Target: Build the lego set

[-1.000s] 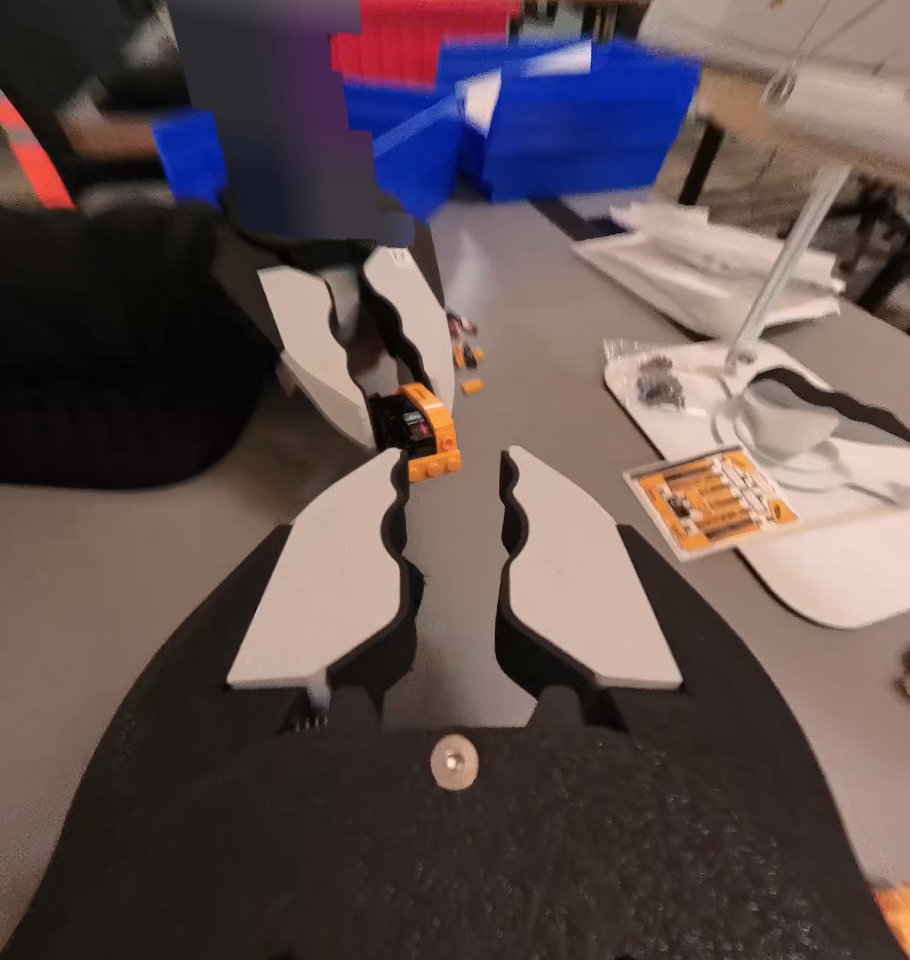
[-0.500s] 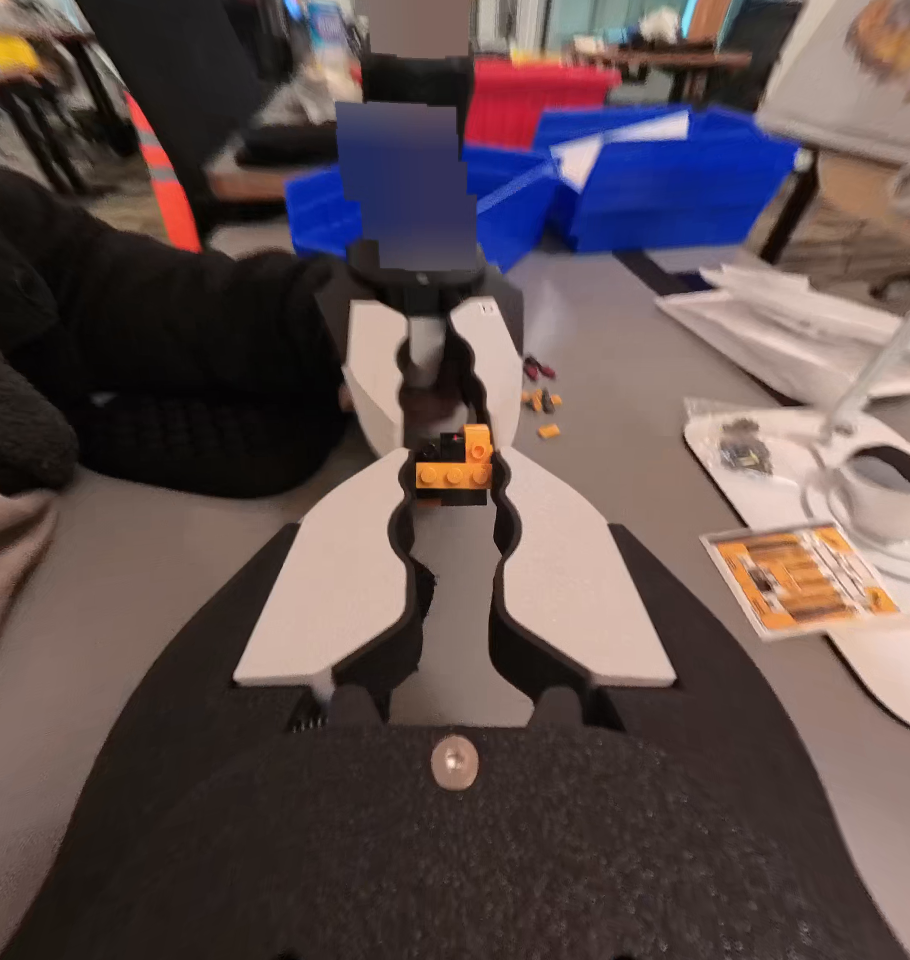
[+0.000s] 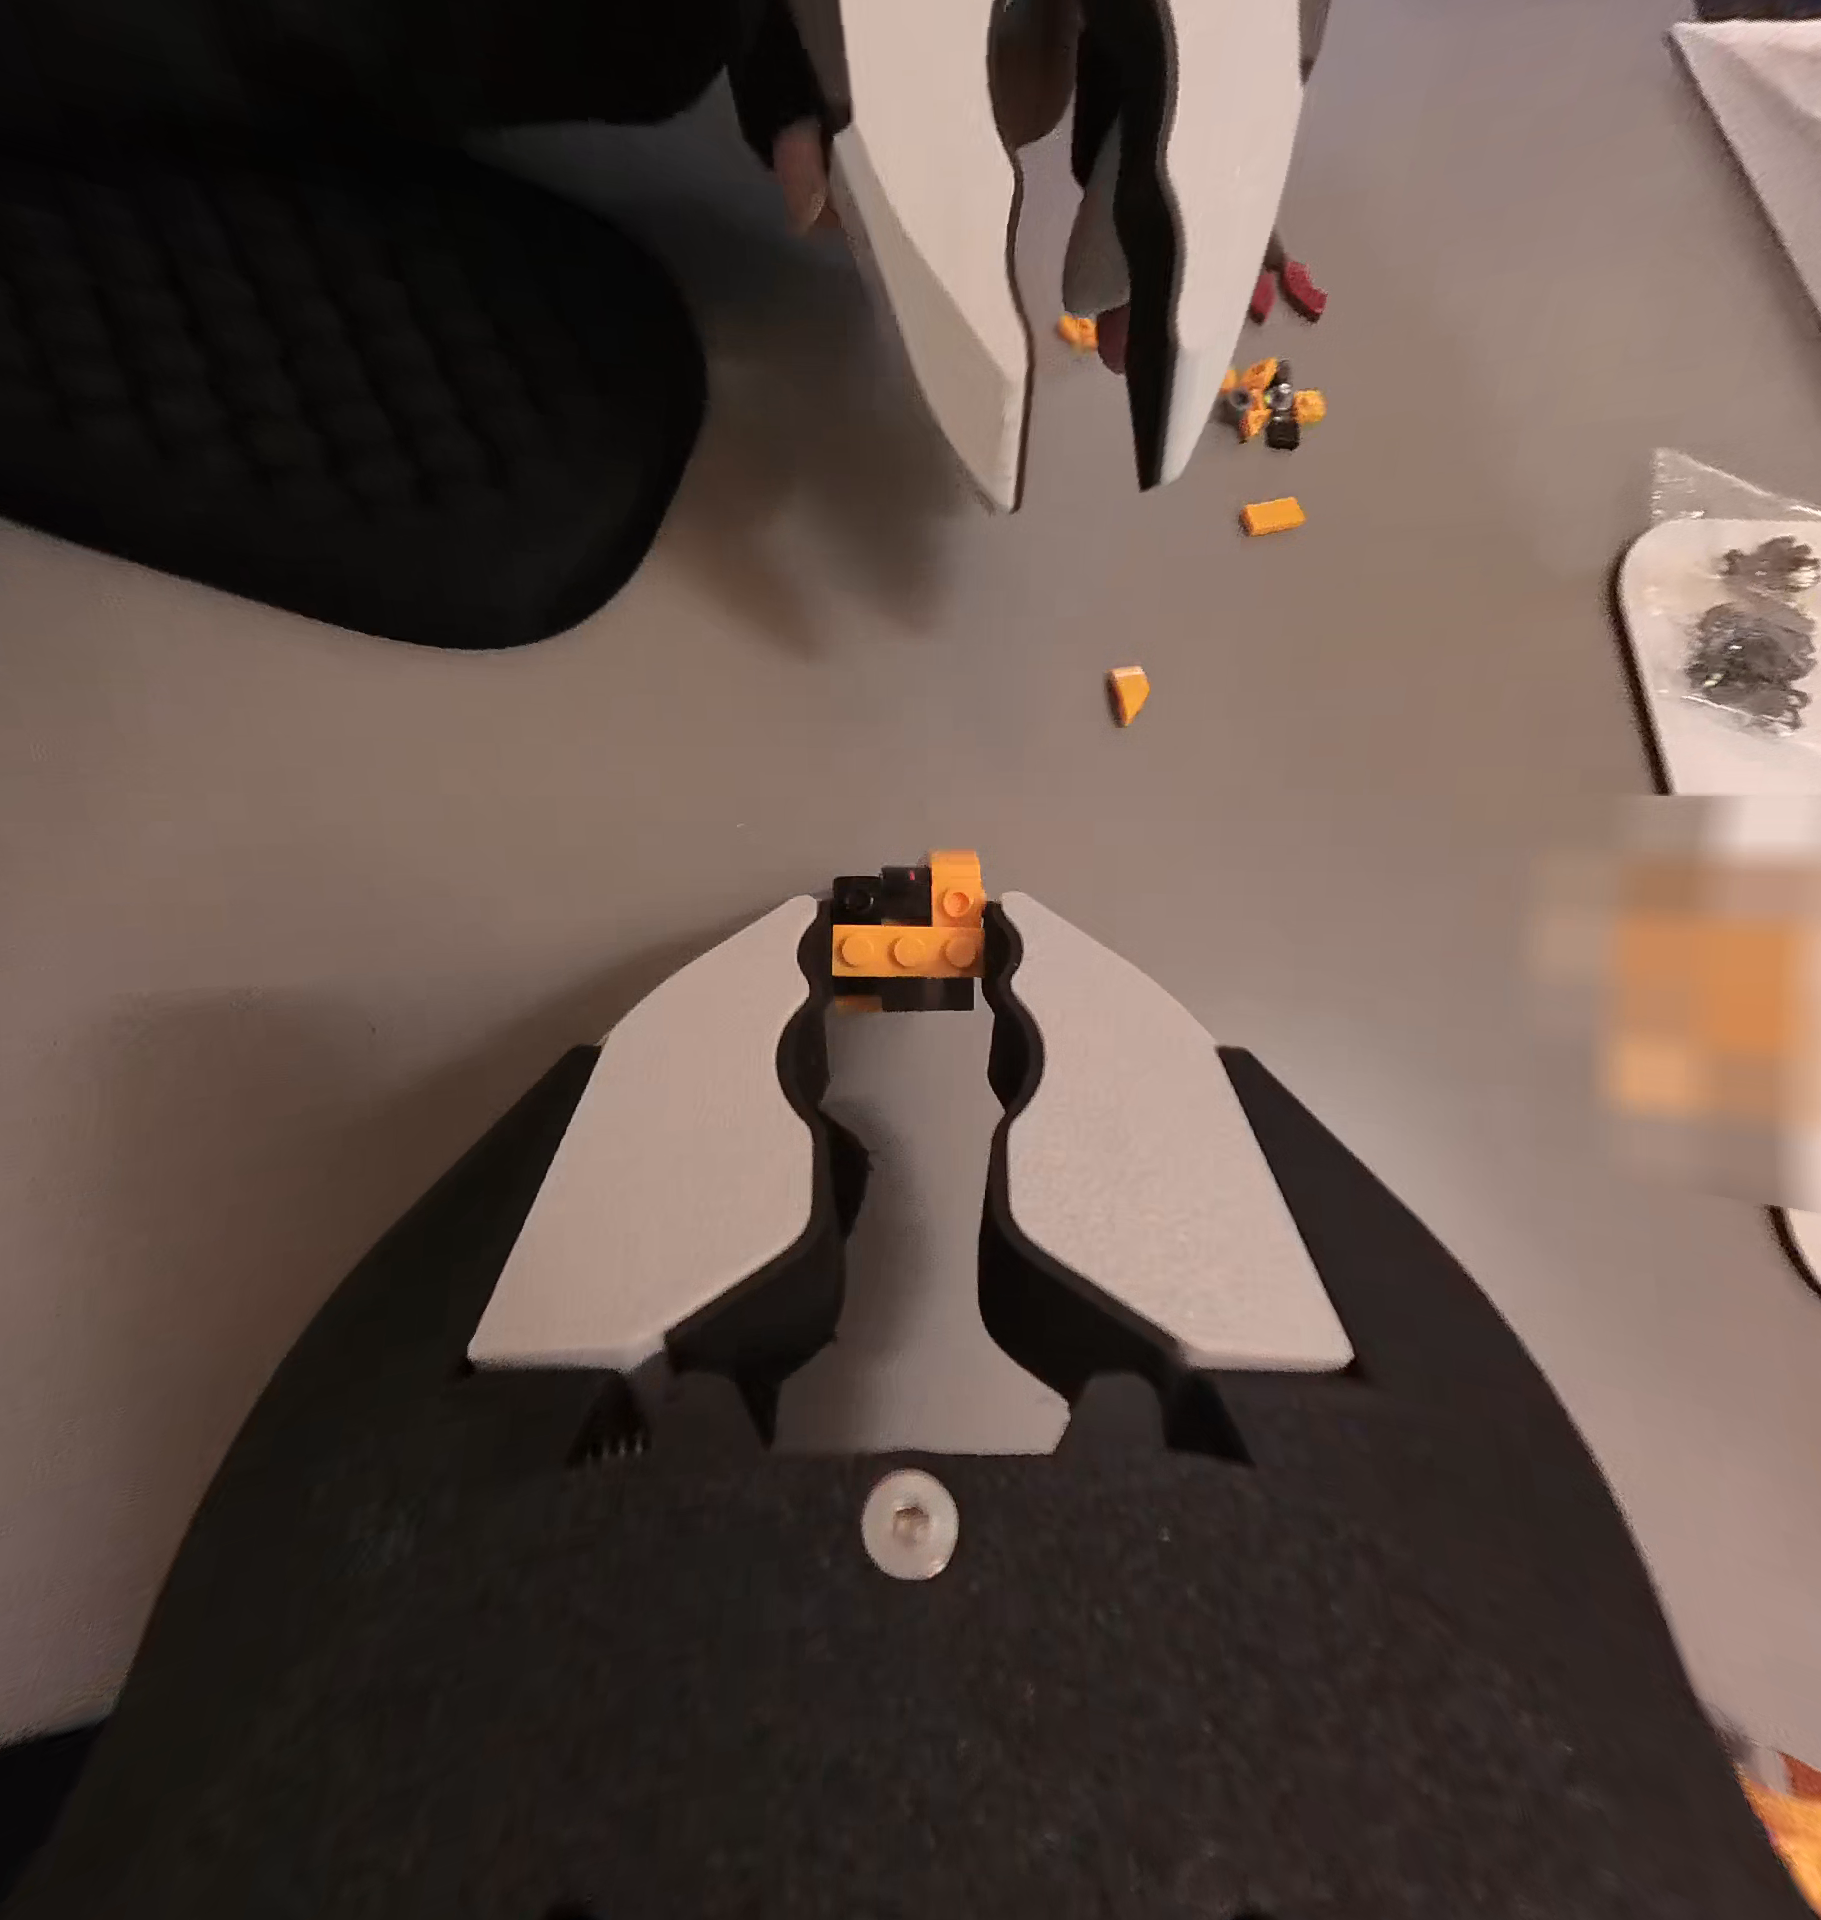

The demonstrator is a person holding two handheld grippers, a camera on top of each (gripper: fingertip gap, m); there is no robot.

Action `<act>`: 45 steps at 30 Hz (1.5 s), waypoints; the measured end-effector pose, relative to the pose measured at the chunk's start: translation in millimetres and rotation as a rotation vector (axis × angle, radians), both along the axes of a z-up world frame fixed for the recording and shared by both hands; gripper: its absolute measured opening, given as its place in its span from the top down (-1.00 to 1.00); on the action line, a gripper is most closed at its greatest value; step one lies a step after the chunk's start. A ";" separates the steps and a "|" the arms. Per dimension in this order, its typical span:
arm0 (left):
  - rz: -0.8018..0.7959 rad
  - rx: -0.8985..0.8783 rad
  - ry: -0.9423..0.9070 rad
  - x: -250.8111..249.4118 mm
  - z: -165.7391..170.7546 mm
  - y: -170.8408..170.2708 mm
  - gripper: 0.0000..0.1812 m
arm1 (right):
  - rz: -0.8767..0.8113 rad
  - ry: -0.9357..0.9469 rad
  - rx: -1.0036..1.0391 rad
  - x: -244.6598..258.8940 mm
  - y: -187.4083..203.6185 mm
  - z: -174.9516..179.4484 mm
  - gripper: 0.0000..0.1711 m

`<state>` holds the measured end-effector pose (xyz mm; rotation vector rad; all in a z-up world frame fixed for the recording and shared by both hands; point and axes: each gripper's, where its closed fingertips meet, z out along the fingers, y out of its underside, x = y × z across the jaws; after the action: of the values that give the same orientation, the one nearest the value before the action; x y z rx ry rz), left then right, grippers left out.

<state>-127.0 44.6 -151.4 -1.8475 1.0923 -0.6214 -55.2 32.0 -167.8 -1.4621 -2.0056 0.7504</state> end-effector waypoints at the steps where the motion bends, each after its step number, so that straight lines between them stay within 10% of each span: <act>1: -0.012 -0.013 0.020 1.1 -4.8 -3.1 0.73 | 0.002 0.010 -0.015 -2.1 -1.7 -0.6 0.68; 23: 0.155 -0.094 0.281 -1.3 -61.3 30.3 0.92 | 0.050 -0.119 -0.068 16.3 3.4 -34.6 0.52; 34: -0.114 -0.059 0.317 107.0 -47.5 55.0 0.92 | -0.271 0.260 -0.076 34.3 82.0 41.4 0.58; 45: 0.190 0.031 0.154 110.0 -17.4 58.8 0.75 | -0.573 0.501 -0.067 44.5 138.8 68.2 0.57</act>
<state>-17.0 103.4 -168.9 -1.9699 1.0030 -0.3546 -10.7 170.8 -99.7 -1.5825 -1.1254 0.8242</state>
